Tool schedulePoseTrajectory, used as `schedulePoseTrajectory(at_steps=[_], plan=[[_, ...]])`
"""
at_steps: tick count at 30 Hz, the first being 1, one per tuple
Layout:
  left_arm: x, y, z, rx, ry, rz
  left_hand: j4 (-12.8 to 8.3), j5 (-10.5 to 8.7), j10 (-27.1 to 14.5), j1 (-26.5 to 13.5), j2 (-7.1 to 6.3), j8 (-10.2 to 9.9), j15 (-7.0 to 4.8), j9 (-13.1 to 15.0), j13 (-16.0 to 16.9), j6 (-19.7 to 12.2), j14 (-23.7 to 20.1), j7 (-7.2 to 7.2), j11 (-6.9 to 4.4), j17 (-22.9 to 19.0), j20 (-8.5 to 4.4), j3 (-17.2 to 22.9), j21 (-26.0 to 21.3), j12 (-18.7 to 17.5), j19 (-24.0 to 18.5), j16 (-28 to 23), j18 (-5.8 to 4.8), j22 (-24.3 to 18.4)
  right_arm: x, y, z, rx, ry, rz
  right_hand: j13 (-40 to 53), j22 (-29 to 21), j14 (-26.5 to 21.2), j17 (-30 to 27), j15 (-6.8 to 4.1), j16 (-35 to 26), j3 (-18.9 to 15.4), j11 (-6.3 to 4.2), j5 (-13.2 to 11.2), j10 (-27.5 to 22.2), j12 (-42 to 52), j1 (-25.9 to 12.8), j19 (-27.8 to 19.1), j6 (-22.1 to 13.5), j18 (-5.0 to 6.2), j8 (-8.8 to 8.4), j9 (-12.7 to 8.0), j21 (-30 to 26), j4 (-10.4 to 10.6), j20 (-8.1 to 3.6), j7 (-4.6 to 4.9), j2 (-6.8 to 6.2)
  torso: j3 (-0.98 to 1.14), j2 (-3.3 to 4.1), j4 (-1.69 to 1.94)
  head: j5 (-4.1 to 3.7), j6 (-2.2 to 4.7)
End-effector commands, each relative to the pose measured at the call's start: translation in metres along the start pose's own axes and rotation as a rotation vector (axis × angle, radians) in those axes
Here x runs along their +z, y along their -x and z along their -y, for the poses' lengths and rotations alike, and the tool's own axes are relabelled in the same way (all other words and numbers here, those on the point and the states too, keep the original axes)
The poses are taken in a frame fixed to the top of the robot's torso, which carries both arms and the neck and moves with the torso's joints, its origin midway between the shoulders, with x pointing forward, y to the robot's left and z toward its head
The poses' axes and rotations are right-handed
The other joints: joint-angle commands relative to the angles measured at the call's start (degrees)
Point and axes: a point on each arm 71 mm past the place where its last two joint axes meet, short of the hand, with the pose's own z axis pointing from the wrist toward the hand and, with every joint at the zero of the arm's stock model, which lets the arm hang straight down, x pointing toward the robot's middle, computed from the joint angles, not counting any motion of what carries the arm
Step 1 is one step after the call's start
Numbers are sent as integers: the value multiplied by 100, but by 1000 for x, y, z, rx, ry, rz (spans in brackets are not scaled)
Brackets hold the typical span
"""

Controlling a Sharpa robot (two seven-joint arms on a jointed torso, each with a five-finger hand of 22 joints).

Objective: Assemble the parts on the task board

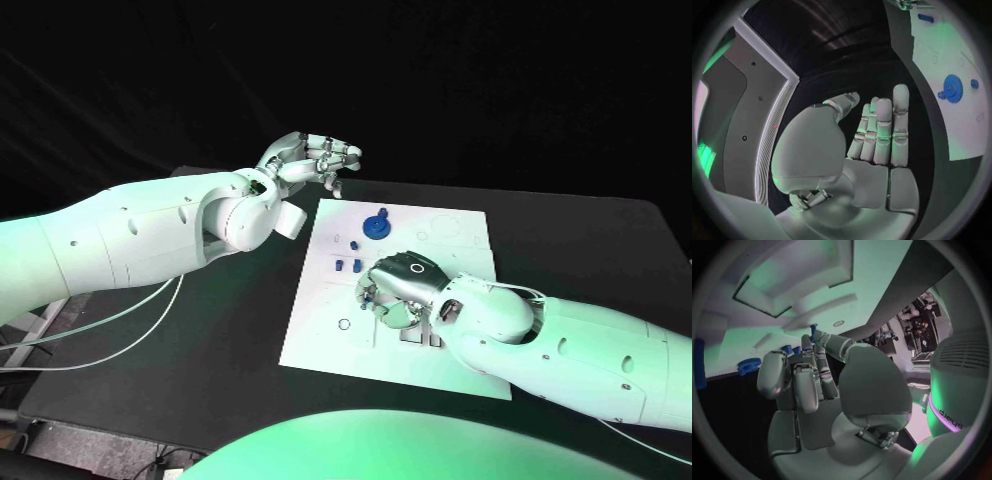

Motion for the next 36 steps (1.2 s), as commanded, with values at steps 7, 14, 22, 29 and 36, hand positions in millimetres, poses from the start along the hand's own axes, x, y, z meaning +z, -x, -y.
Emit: schedulePoseTrajectory(at_steps=[7, 14, 22, 29, 36], plan=[[0, -2, 2, -13, -6, -14, 5, 9, -41, -8, -3, -26, -11, -7, 9, -44, -36, 6, 3, 3, 43, -14, -14, 16, 0, 22, 110, 0, 1, -4, 2, -35, -6, -31, 335, 8, 340, 9, -25, 36, 18, -275, 34, 314, 12, 169, -4, -9, -66, 28, 7, -8, 0, -4, 28, 236, -3, 1, 5, -9, 0], [0, -2, 2, -14, -5, -15, 5, 10, -46, -5, -2, -27, -10, -8, 9, -47, -35, 6, 4, 10, 44, -14, -13, 18, 1, 27, 110, 1, 3, -5, -1, -35, 3, -37, 335, 8, 340, 9, -25, 36, 18, -275, 34, 314, 12, 169, -4, -9, -66, 28, 7, -8, 0, -4, 28, 236, -4, 1, 4, -11, 0], [0, -2, 1, -13, -4, -13, 6, 12, -57, 1, 0, -29, -10, -10, 11, -55, -31, 7, 5, 25, 46, -15, -13, 21, 3, 37, 110, 3, 3, -8, -6, -33, 17, -57, 339, 12, 342, 17, -24, 42, 19, -275, 33, 315, 10, 168, -3, -9, -67, 28, 9, -4, 0, -3, 28, 237, -5, 2, 4, -24, 0], [0, -2, 1, -13, -4, -13, 6, 12, -57, 1, 0, -29, -10, -10, 11, -55, -31, 7, 5, 25, 46, -15, -13, 21, 3, 37, 110, 3, 3, -8, -5, -34, 16, -59, 345, -10, 337, -7, -16, 34, 3, -265, 32, 287, -11, 143, -28, -32, -58, 20, 11, -38, 6, 4, 41, 223, -3, 0, 1, -37, 0], [0, -1, 1, -12, -3, -12, 5, 14, -66, 11, 8, -30, -9, -11, 13, -59, -39, 7, 5, 13, 47, -13, -15, 26, 4, 36, 111, 2, 2, -8, -3, -19, 13, -55, 263, -133, 323, -38, 159, 50, -426, -80, 462, -317, -379, -210, -157, -570, -31, -259, -55, -242, 185, 135, 220, -14, -4, -2, -2, -45, 0]])
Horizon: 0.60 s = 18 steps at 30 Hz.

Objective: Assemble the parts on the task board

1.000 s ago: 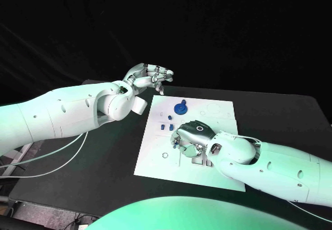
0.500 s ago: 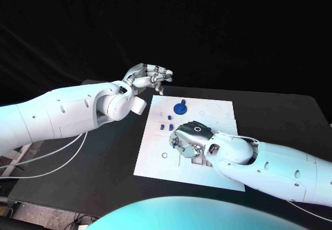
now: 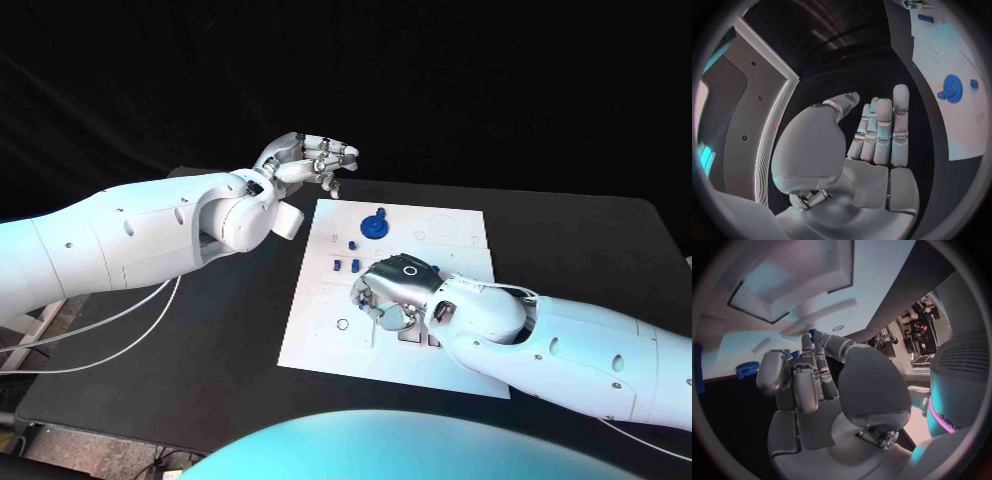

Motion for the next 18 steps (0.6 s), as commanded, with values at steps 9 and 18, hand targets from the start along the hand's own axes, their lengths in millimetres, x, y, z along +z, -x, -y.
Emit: schedulePoseTrajectory(at_steps=[9, 18], plan=[[1, -1, 1, -12, -2, -13, 5, 14, -32, 11, 8, -30, -9, -6, 8, -39, -39, -14, -3, -6, 47, -13, -15, 26, 4, 36, 111, 1, -3, -1, 4, 5, -13, 18, -197, -208, 270, -109, 200, 12, -205, 132, 69, -751, -267, -194, -175, -529, 18, -330, -107, -315, 87, 169, 125, -232, 5, -3, 2, -17, 1], [0, 0, 1, -11, 2, -12, 6, 18, -46, 33, 32, -28, -8, -8, 13, -43, -43, -12, -3, -1, 50, -5, -12, 39, 10, 47, 110, 7, -14, 6, 7, 11, -23, 67, -214, -256, 253, -171, 209, -16, -206, 140, 77, -789, -256, -176, -211, -513, 35, -325, -101, -382, 87, 182, 131, -227, 1, -2, 5, -33, 1]])
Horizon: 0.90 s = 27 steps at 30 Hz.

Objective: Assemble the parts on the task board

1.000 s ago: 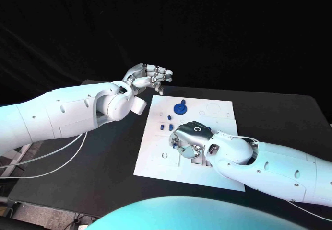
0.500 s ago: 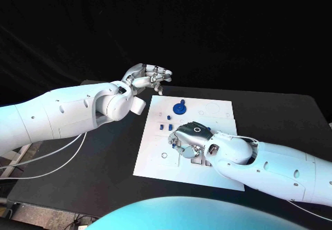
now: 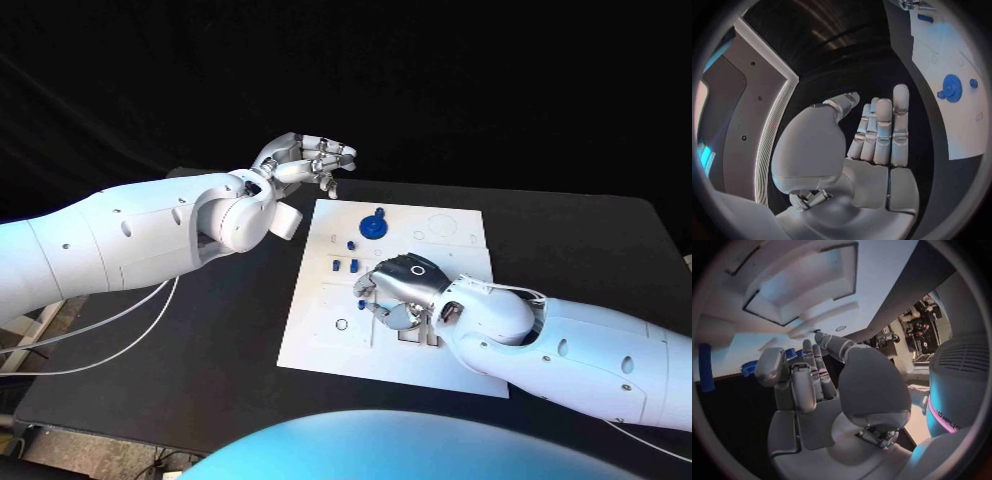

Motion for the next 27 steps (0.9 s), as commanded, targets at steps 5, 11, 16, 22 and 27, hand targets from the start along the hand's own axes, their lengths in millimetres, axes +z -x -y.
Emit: schedulePoseTrajectory(at_steps=[5, 11, 16, 22, 27], plan=[[0, 0, 1, -11, -2, -12, 5, 19, -41, 40, 36, -28, -8, -8, 8, -44, -43, -12, 6, 4, 46, -3, -14, 42, 7, 27, 111, 6, -16, 17, 5, 11, -16, 74, -8, -11, 253, -12, 28, -17, -30, 3, -6, -27, 15, 22, -45, -16, 36, -31, 2, -41, -11, 16, 18, -34, -5, -2, 0, -42, 1], [-1, 2, 1, -11, 0, -11, 2, 20, -45, 51, 41, -26, -9, -9, 10, -45, -47, -12, 6, -1, 46, 0, -10, 48, 10, 28, 111, 10, -33, 43, 22, 62, -83, 69, -32, -82, 232, -83, 46, -47, -96, 19, 25, -57, 38, -47, -96, -24, 58, -47, 2, -143, 37, 37, 45, -94, -9, -5, -6, -135, 1], [-1, 2, 1, -12, 1, -15, 2, 20, -45, 51, 41, -26, -9, -9, 10, -45, -47, -12, 6, -1, 46, 0, -10, 48, 10, 28, 111, 10, -48, 66, 52, 51, -178, -8, -116, -299, 168, -307, 46, -153, -419, 8, 75, -300, 63, -220, -242, -346, 117, -226, -45, -456, 151, 57, 7, -306, -21, -7, -13, -275, 1], [0, 0, 1, -14, 0, -20, 2, 20, -45, 51, 41, -26, -9, -9, 10, -45, -47, -12, 6, -1, 46, 0, -10, 48, 10, 28, 111, 10, -57, 71, 76, 11, -241, -90, -162, -374, 153, -369, 40, -176, -633, 3, 106, -425, 105, -206, -264, -396, 128, -242, -32, -568, 183, 53, -64, -364, -11, -2, -16, -313, 1], [0, 0, 1, -14, -2, -20, 2, 20, -45, 51, 41, -26, -9, -9, 10, -45, -47, -12, 6, -1, 46, 0, -10, 48, 10, 28, 111, 10, -59, 66, 81, -10, -250, -122, -170, -374, 155, -369, 38, -172, -669, 0, 108, -430, 138, -163, -249, -380, 126, -230, -22, -572, 182, 50, -89, -341, -5, -5, -13, -305, 1]])
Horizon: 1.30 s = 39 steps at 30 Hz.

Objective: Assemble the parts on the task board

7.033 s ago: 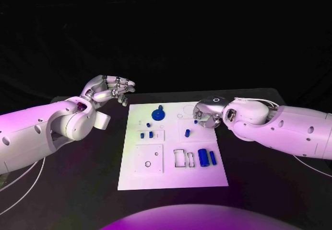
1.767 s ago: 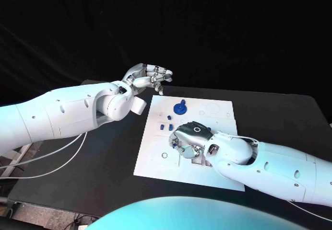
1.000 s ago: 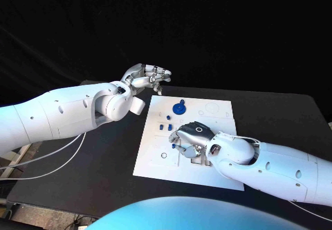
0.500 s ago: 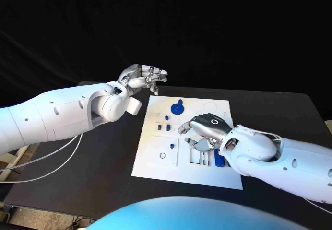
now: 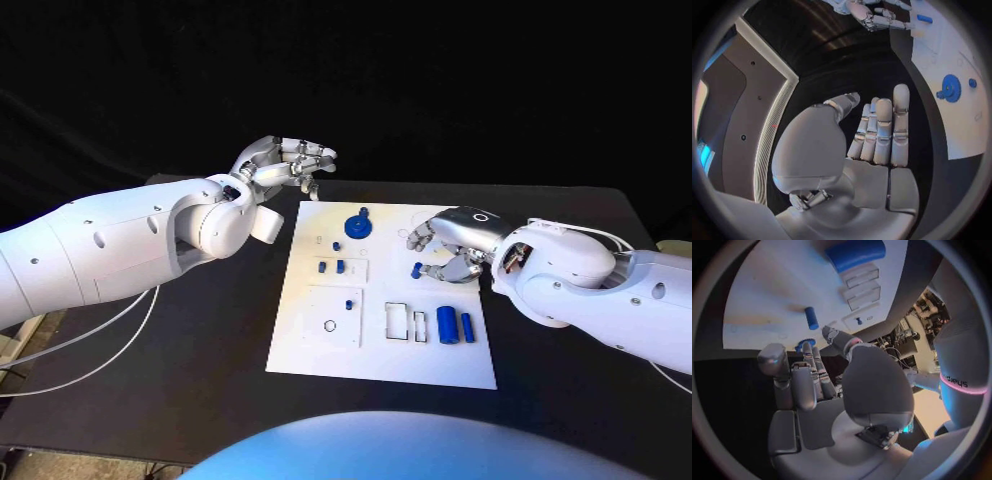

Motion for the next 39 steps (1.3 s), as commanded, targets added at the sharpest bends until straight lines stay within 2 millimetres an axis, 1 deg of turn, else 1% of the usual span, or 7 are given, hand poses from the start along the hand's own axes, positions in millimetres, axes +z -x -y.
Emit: schedulePoseTrajectory(at_steps=[1, 11, 16, 19, 24, 30, 39], plan=[[1, -2, 1, -13, -8, -17, 2, 20, -46, 22, 12, -27, -9, -10, 6, -45, -48, -12, 6, 0, 29, 0, -11, 25, -8, 28, 111, 5, 0, -9, 2, -17, -12, -87, -11, -1, 156, -1, 36, -26, -48, -1, 41, -33, 55, 75, -15, 25, 61, -12, 16, -11, -7, -10, -31, -8, 8, 1, 4, 7, 1], [0, -1, 1, -12, -8, -15, -5, 21, -54, 40, 16, -25, -8, -10, 9, -49, -49, -11, 5, 5, 29, 3, -15, 34, -7, 36, 112, 2, 3, -15, 3, -43, -12, -84, -17, 85, 188, 88, 12, 45, -62, -25, 67, 85, 236, 202, 109, 185, 31, 67, 55, 94, -2, -34, 22, 95, -4, 2, 5, 0, 1], [0, -1, 1, -12, -8, -15, -5, 21, -54, 40, 16, -25, -8, -10, 9, -49, -49, -11, 5, 5, 29, 3, -15, 34, -7, 36, 112, 2, 7, -17, 2, -43, -9, -73, -36, 120, 199, 117, 10, 74, 29, -24, -61, 134, 306, 271, 154, 273, 20, 93, 62, 133, 1, -40, 28, 179, 0, 0, 15, -3, 1], [0, -1, 1, -12, -7, -15, -5, 21, -54, 40, 16, -25, -8, -10, 9, -49, -49, -11, 5, 5, 29, 3, -15, 34, -7, 36, 112, 2, 9, -19, 3, -44, -12, -73, -43, 197, 217, 182, -3, 120, 146, -38, -151, 240, 377, 295, 221, 414, -2, 148, 79, 229, 38, -46, 11, 288, 1, 3, 17, -9, 1], [0, 0, 1, -12, -6, -14, -8, 22, -58, 49, 19, -24, -9, -11, 11, -50, -44, -11, 6, 20, 29, 4, -6, 39, 0, 45, 110, 12, 11, -23, 4, -43, -17, -82, -49, 267, 230, 230, -39, 162, 300, -89, -323, 424, 467, 321, 276, 612, -16, 225, 107, 307, 74, -75, -32, 382, -2, 6, 7, 0, 1], [-1, 0, 1, -13, -4, -17, -8, 22, -58, 49, 19, -24, -9, -11, 11, -50, -44, -11, 6, 20, 29, 4, -6, 39, 0, 45, 110, 12, 13, -29, 4, -40, -15, -89, -53, 304, 237, 257, -58, 183, 358, -114, -387, 505, 493, 321, 302, 708, -25, 266, 126, 346, 90, -95, -49, 408, 4, 5, 6, 9, 1], [-1, 0, 1, -14, 1, -20, -5, 22, -58, 55, 30, -20, -8, -10, 15, -47, -46, -9, 7, 17, 29, 6, -12, 50, -1, 49, 112, 5, 15, -30, 2, -42, -15, -66, -47, 355, 247, 302, -87, 215, 414, -151, -422, 633, 538, 322, 337, 794, -37, 307, 150, 399, 119, -122, -76, 465, -3, 0, 5, -4, 1]])
